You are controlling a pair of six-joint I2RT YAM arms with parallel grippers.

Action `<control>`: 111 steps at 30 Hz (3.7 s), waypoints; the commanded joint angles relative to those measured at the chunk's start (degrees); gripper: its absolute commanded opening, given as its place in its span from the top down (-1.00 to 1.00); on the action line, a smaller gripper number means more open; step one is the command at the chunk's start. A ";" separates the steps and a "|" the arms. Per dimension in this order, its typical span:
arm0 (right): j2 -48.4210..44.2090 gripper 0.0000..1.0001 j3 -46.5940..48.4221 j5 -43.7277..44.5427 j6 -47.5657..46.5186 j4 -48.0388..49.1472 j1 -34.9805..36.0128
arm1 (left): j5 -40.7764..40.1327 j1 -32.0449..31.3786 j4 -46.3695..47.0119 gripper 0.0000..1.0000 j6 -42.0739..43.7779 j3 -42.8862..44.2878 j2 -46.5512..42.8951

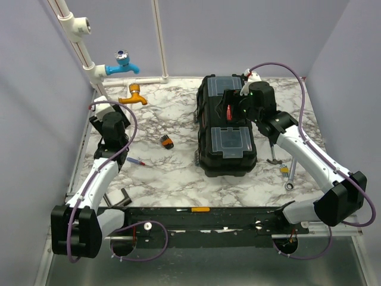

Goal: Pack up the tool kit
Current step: Move the distractor to the center of the board, then close the toolbox at the center of the board.

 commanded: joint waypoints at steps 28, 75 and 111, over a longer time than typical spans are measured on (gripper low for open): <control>-11.86 -1.00 -5.97 10.40 4.70 -7.84 -0.21 | 13.57 -20.02 -24.46 -0.92 -14.37 -2.22 -26.98; -21.68 -1.00 -10.65 28.12 4.70 -1.61 -0.26 | 55.94 -49.71 8.65 -0.90 -4.90 13.12 20.86; 19.29 -1.00 24.95 -1.28 -0.54 -7.21 -17.71 | 65.28 -13.37 18.80 -0.92 -33.78 16.41 34.38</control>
